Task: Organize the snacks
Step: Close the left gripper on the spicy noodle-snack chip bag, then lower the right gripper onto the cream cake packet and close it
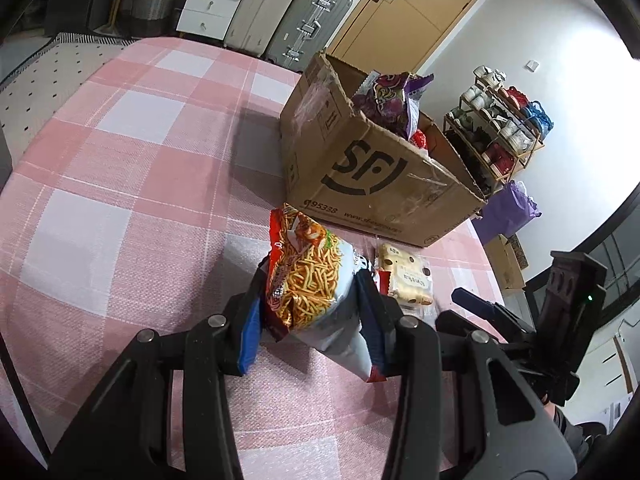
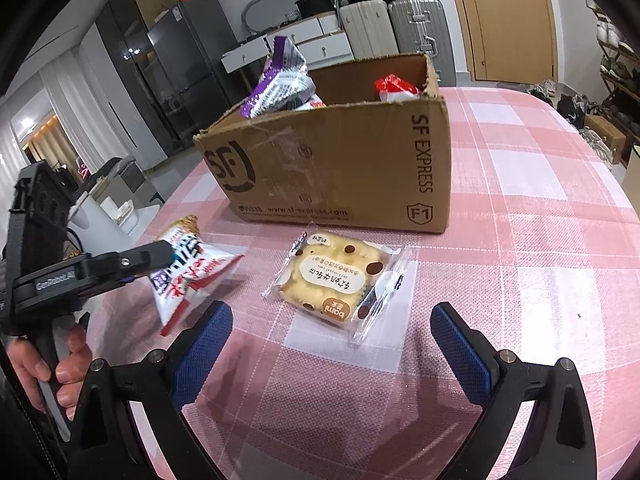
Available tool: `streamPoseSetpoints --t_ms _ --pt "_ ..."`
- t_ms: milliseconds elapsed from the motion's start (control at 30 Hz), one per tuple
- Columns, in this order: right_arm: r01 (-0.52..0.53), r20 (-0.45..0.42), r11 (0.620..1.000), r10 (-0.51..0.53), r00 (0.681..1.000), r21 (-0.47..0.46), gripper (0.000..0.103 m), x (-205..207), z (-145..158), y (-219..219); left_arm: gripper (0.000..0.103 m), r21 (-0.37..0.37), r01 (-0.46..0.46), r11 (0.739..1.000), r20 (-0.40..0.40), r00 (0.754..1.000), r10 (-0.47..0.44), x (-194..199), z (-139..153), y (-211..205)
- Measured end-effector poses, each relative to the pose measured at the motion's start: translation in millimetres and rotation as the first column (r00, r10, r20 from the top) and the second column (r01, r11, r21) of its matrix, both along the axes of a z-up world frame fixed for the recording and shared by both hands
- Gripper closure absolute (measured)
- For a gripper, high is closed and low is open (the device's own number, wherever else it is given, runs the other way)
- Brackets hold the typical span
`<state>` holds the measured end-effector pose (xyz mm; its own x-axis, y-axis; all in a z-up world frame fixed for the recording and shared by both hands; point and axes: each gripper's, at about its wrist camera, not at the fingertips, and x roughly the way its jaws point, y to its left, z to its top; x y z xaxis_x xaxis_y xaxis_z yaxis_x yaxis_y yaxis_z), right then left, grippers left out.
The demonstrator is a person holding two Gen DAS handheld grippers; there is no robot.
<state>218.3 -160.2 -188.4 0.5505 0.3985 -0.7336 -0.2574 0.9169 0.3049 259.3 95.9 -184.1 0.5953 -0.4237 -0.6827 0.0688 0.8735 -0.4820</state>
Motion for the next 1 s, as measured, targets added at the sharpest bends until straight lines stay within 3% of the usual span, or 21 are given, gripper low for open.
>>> streamPoseSetpoints --t_ms 333,500,800,1000 --pt "0.056 -0.080 0.998 -0.055 0.995 0.008 0.002 28 -12 13 0.064 0.015 0.011 1.000 0.059 0.998 -0.012 -20 18 8" --pt "0.090 -0.106 0.996 -0.088 0.990 0.016 0.002 43 -12 24 0.077 -0.006 0.019 1.000 0.057 0.998 -0.019 -25 16 14" --pt "0.087 -0.050 0.977 -0.099 0.994 -0.195 0.004 56 -17 61 0.077 -0.059 0.011 0.998 0.020 1.000 -0.010 -27 1 26" --pt "0.092 -0.030 0.968 -0.102 0.994 -0.235 0.013 60 -15 66 0.077 -0.069 0.013 0.998 0.012 1.000 -0.012 -28 -1 27"
